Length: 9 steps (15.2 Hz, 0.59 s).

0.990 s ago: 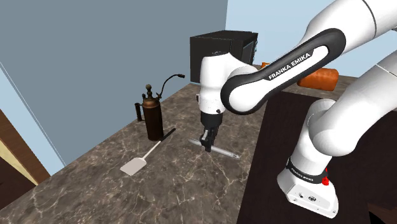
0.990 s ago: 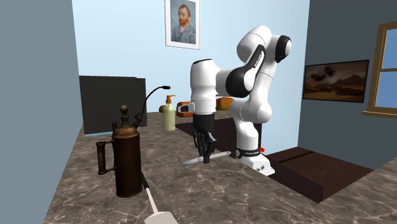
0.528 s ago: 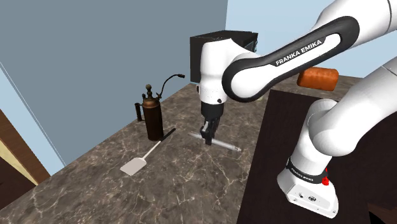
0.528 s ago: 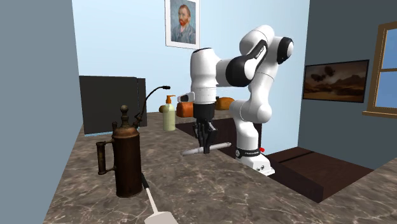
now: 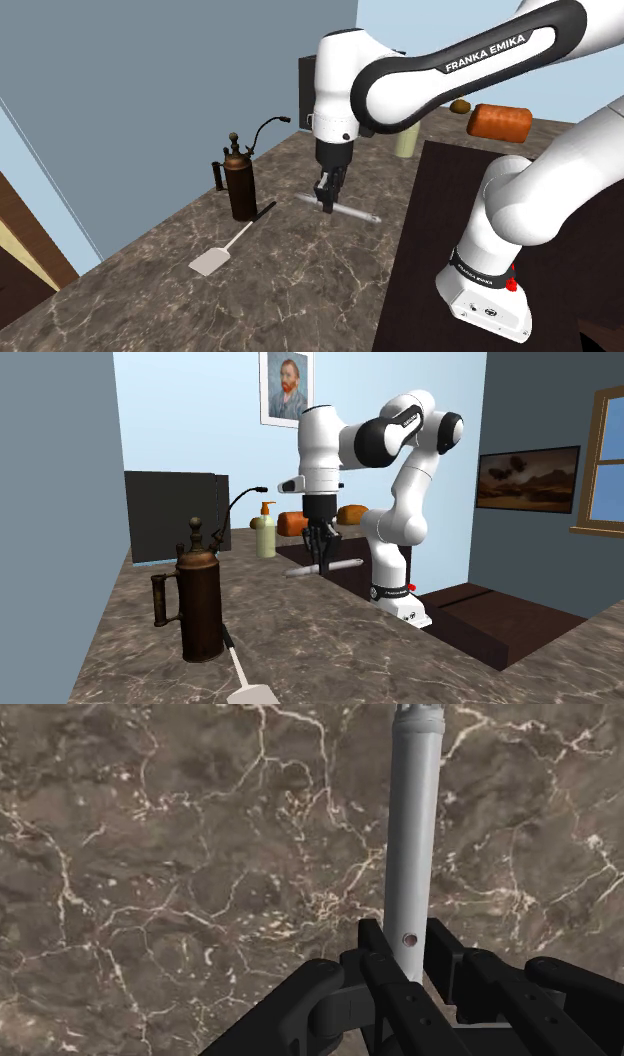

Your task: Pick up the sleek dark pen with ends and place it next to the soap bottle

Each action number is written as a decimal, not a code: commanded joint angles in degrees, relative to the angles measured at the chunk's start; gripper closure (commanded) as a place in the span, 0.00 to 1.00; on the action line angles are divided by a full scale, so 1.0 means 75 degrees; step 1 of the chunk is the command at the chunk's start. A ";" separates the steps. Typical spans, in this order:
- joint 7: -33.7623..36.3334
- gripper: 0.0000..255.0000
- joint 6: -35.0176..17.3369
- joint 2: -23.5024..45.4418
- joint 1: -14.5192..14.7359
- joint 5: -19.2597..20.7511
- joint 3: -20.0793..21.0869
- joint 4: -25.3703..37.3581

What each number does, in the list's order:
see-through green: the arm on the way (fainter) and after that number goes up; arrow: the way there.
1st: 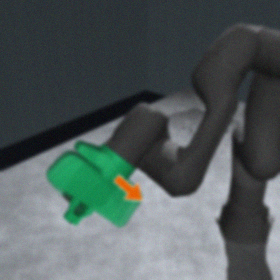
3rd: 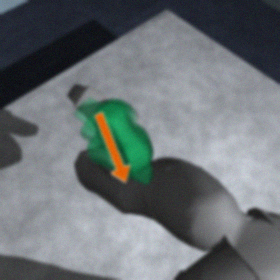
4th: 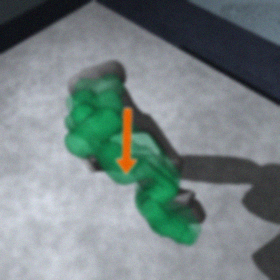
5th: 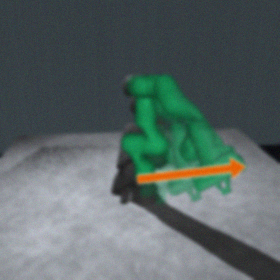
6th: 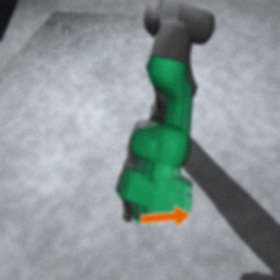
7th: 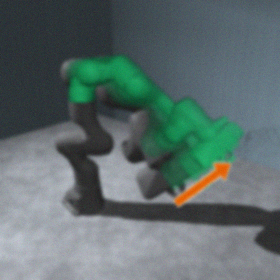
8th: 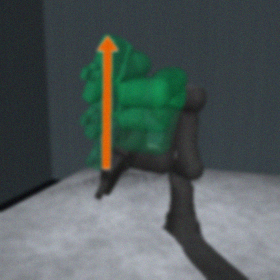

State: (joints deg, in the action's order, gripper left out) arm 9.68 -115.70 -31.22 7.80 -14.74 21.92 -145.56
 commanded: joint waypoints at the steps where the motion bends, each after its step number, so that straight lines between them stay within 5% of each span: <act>1: 0.0015 1.00 0.0240 -0.0092 0.0004 0.0018 -0.0039 0.0144; 9: 0.0052 1.00 0.1112 -0.0278 -0.0030 0.0125 -0.0196 0.0831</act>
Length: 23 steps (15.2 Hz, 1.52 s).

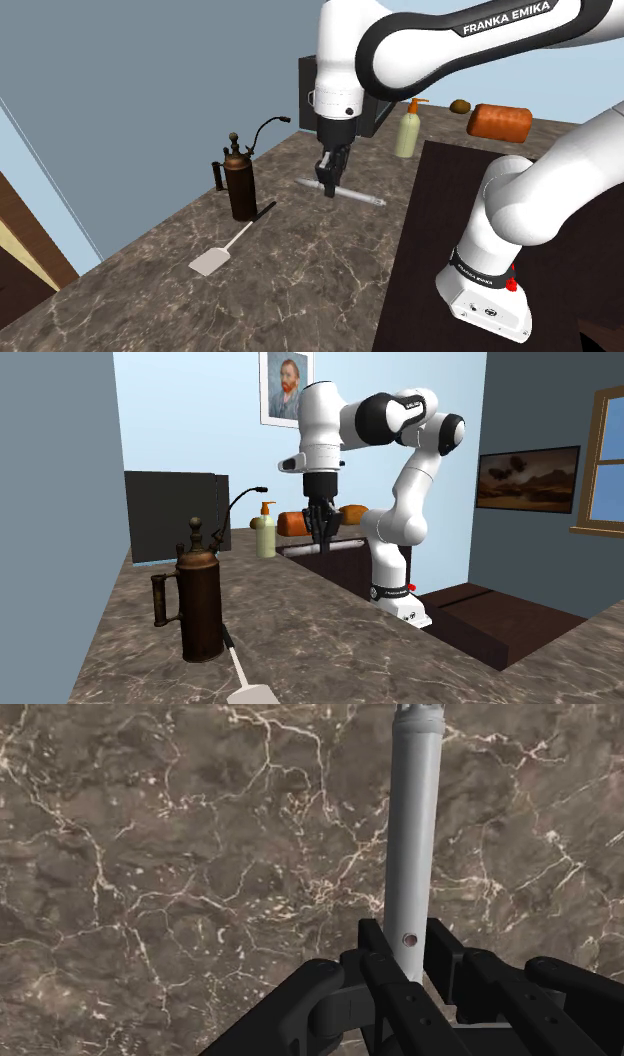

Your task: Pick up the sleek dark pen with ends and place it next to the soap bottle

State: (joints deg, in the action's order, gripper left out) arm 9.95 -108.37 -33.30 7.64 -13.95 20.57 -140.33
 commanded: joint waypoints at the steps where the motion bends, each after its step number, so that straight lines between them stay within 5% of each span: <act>1: 0.0021 1.00 0.0240 -0.0014 -0.0014 0.0033 -0.0034 0.0226; 23: 0.0185 1.00 0.2443 0.0146 -0.0144 0.0310 -0.0332 0.2586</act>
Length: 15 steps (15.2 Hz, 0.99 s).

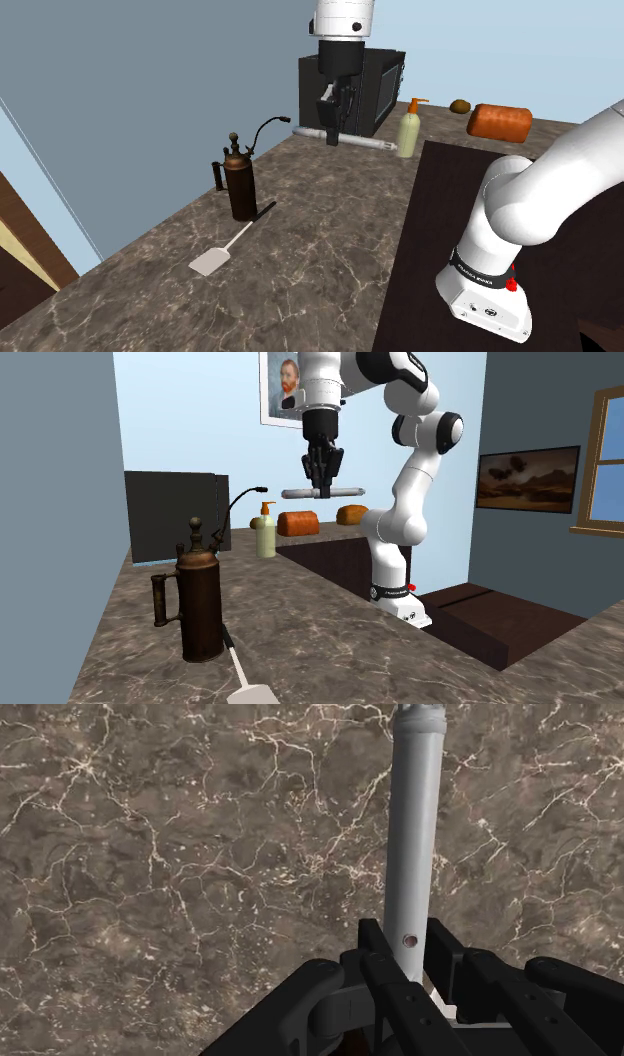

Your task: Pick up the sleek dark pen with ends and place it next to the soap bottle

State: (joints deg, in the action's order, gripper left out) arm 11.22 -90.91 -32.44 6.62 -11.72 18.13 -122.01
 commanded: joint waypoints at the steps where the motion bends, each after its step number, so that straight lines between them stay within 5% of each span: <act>1: 0.0025 1.00 0.0212 0.0057 -0.0014 0.0025 -0.0017 0.0266; 5: 0.0061 1.00 0.0545 0.0158 -0.0036 0.0063 -0.0044 0.0700; 15: -0.1821 1.00 0.0814 -0.0653 -0.0452 0.0826 -0.1658 -0.0062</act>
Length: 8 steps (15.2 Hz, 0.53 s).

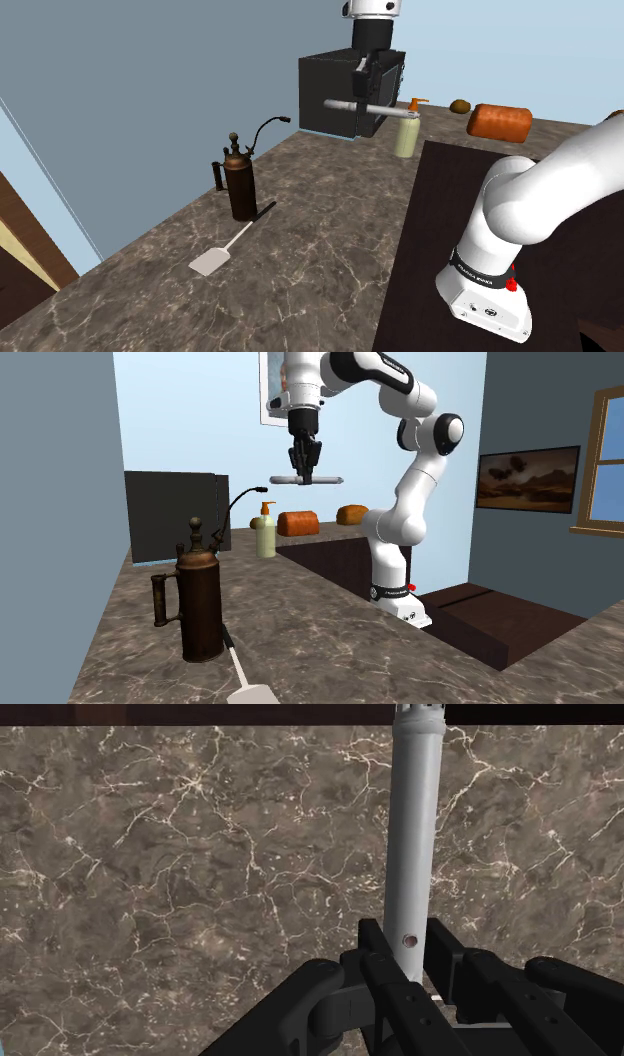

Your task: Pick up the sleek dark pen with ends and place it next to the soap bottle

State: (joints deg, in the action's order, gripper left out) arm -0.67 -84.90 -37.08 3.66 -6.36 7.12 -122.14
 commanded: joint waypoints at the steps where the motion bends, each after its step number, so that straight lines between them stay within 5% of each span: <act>1: -0.0421 1.00 0.0029 -0.0069 -0.0108 0.0208 -0.0349 -0.0076; 8: -0.1726 1.00 0.0087 -0.0073 -0.0470 0.0907 -0.1465 -0.0071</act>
State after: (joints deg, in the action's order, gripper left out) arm -12.17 -84.37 -37.96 0.51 -0.31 -2.70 -123.11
